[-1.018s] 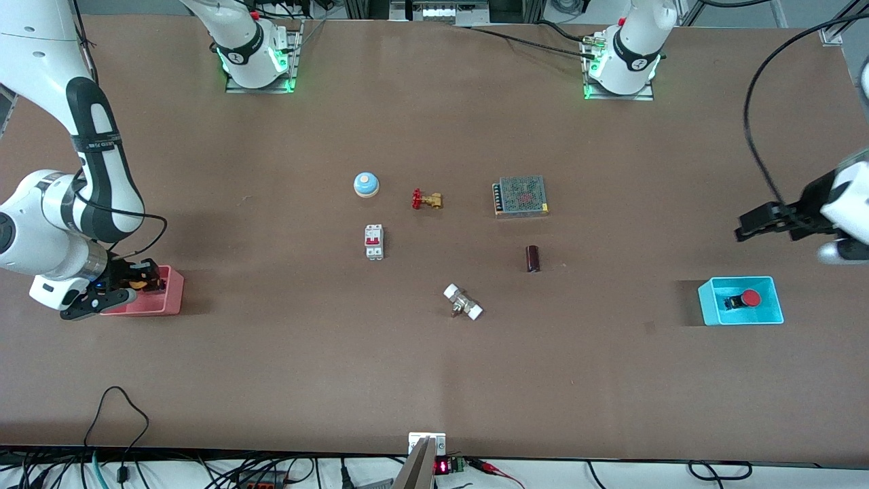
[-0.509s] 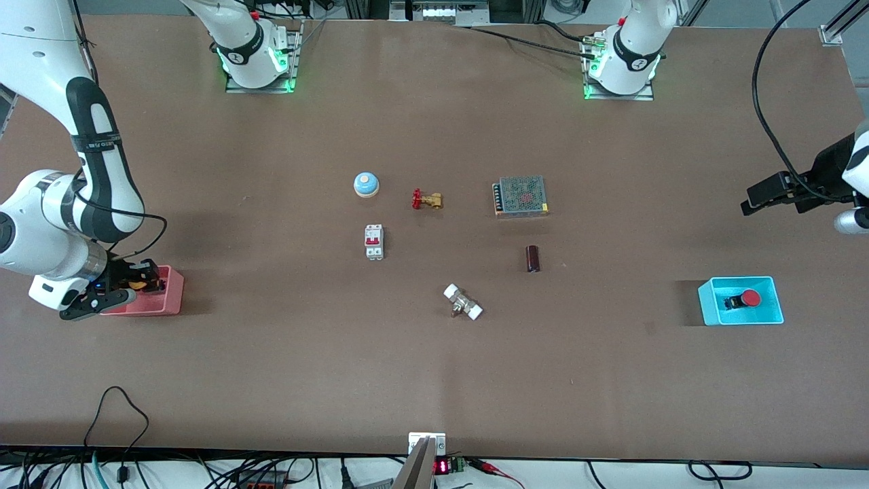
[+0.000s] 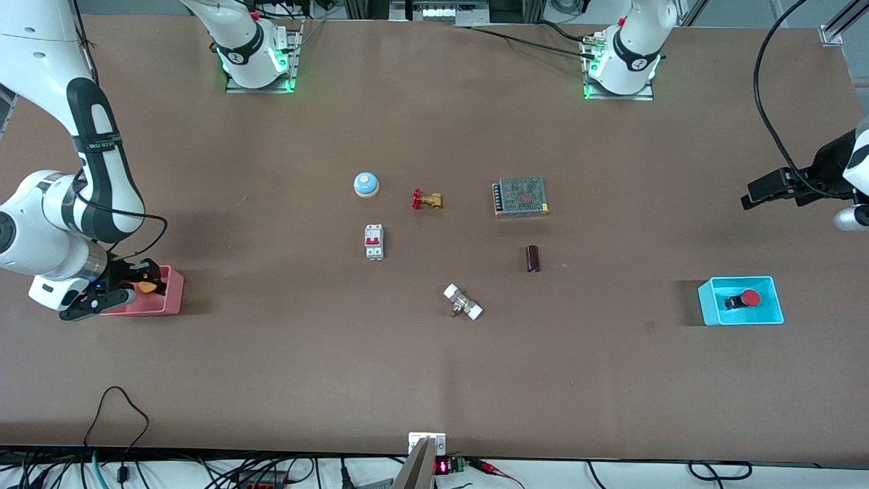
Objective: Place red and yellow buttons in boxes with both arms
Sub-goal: 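Lower the yellow button into the pink box and open the right gripper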
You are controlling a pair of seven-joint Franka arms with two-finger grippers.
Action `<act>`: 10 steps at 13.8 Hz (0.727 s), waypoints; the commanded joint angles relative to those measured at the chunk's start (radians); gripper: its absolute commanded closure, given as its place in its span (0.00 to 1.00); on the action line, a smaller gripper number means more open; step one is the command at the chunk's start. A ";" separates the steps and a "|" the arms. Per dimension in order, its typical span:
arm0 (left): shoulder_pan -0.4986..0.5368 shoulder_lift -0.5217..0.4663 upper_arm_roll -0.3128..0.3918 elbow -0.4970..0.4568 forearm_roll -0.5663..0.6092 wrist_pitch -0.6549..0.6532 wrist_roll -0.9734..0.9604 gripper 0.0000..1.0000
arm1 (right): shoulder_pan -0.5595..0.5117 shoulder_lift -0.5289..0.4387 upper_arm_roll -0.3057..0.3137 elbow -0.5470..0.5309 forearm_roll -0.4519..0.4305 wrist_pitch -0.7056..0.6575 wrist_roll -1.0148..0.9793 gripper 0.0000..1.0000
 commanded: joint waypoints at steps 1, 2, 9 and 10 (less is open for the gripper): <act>0.011 -0.020 -0.011 0.030 0.009 -0.008 -0.014 0.00 | -0.006 0.001 0.003 -0.005 0.021 0.015 -0.021 0.35; 0.011 -0.022 -0.009 0.028 0.010 -0.010 -0.014 0.00 | -0.006 -0.001 0.003 -0.005 0.021 0.013 -0.021 0.34; 0.008 -0.036 -0.025 0.007 0.024 -0.025 0.003 0.00 | -0.003 -0.008 0.003 -0.001 0.024 0.012 -0.013 0.13; 0.008 -0.040 -0.025 -0.001 0.024 -0.025 0.004 0.00 | 0.002 -0.017 0.003 0.004 0.027 0.007 -0.011 0.10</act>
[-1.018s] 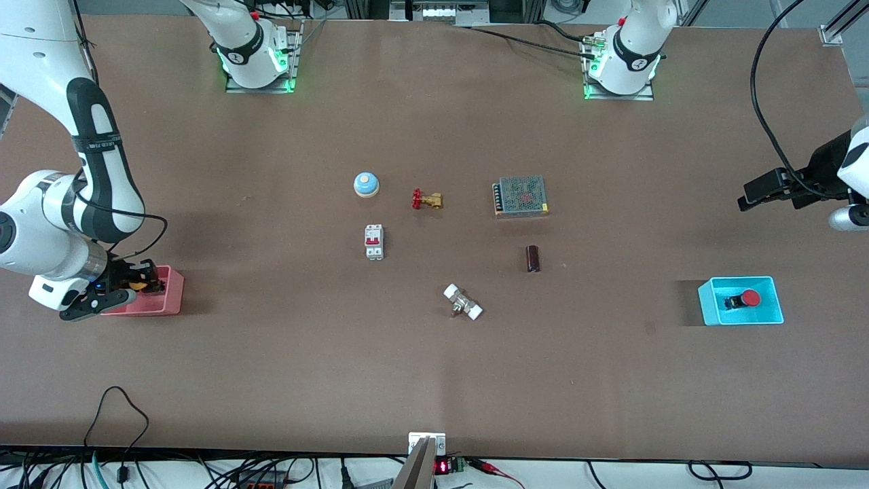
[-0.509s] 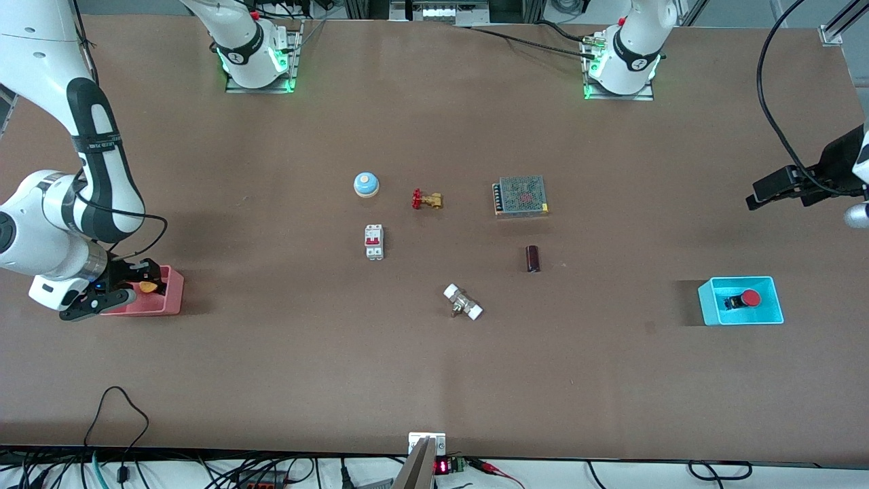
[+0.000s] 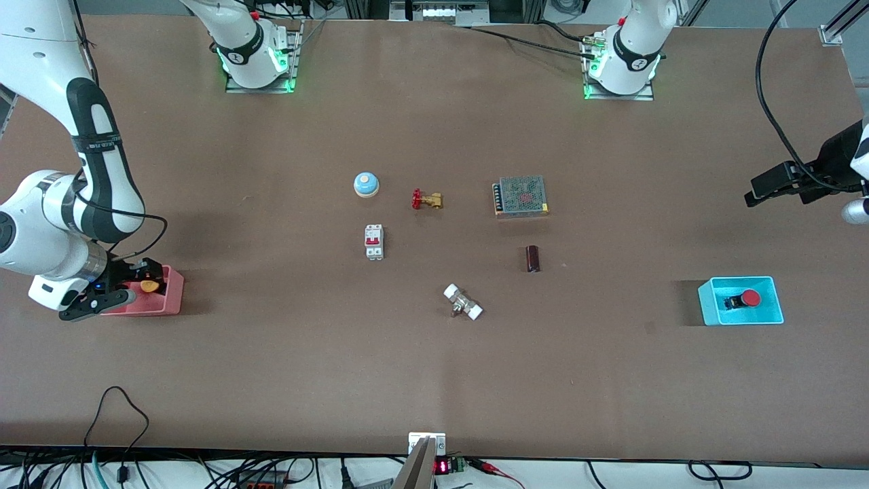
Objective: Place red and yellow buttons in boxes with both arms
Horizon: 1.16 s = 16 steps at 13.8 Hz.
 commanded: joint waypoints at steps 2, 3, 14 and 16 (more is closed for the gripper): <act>0.008 -0.038 -0.011 -0.026 0.019 -0.011 0.030 0.00 | 0.018 -0.083 0.003 0.005 0.033 -0.060 0.025 0.00; 0.010 -0.038 -0.011 -0.027 0.019 -0.011 0.054 0.00 | 0.043 -0.129 0.003 0.007 0.033 -0.115 0.062 0.00; 0.010 -0.044 -0.015 -0.033 0.019 -0.030 0.041 0.00 | 0.204 -0.538 0.021 0.158 -0.050 -0.738 0.482 0.00; 0.010 -0.044 -0.015 -0.033 0.035 -0.030 0.041 0.00 | 0.202 -0.552 0.027 0.152 -0.044 -0.771 0.489 0.00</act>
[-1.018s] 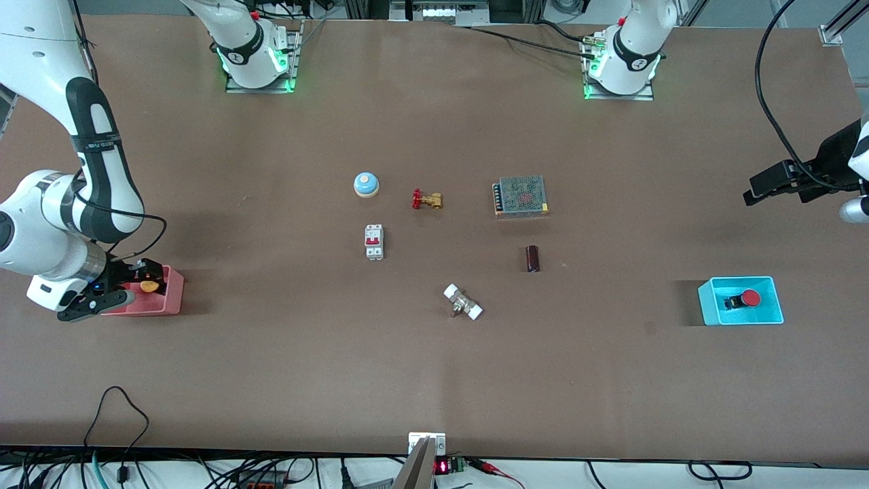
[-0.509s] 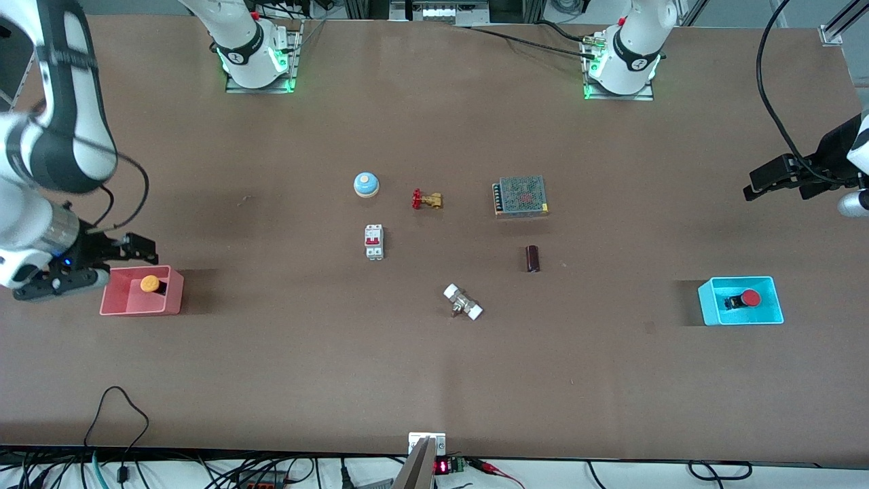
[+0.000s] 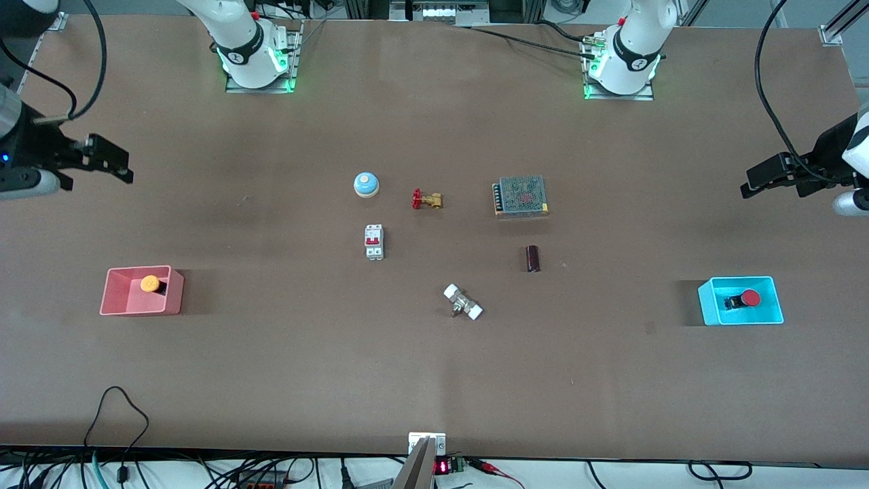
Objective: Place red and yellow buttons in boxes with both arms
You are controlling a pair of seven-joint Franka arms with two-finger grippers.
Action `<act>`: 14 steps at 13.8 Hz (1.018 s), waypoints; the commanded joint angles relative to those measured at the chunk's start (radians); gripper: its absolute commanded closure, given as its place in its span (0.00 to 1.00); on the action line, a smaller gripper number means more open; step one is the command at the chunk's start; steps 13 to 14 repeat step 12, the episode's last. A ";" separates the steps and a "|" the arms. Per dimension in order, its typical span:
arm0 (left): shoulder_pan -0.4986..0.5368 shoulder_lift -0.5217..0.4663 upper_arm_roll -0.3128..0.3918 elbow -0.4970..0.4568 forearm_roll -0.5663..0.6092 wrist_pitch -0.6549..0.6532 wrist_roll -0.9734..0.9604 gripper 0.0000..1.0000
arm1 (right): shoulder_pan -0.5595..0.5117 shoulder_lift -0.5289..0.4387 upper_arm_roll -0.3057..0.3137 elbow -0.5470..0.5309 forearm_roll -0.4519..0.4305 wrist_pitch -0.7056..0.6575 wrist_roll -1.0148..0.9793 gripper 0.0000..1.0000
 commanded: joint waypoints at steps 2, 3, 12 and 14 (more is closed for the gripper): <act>0.010 -0.028 -0.010 -0.023 0.030 -0.005 0.015 0.00 | 0.002 -0.006 0.003 0.004 0.000 -0.038 0.025 0.00; 0.010 -0.028 -0.010 -0.023 0.030 -0.005 0.015 0.00 | 0.003 -0.006 0.001 0.004 -0.002 -0.042 0.025 0.00; 0.010 -0.028 -0.011 -0.023 0.030 -0.005 0.015 0.00 | 0.026 0.017 0.005 -0.005 -0.014 0.005 0.025 0.00; 0.010 -0.028 -0.011 -0.023 0.030 -0.005 0.015 0.00 | 0.026 0.017 0.005 -0.005 -0.014 0.005 0.025 0.00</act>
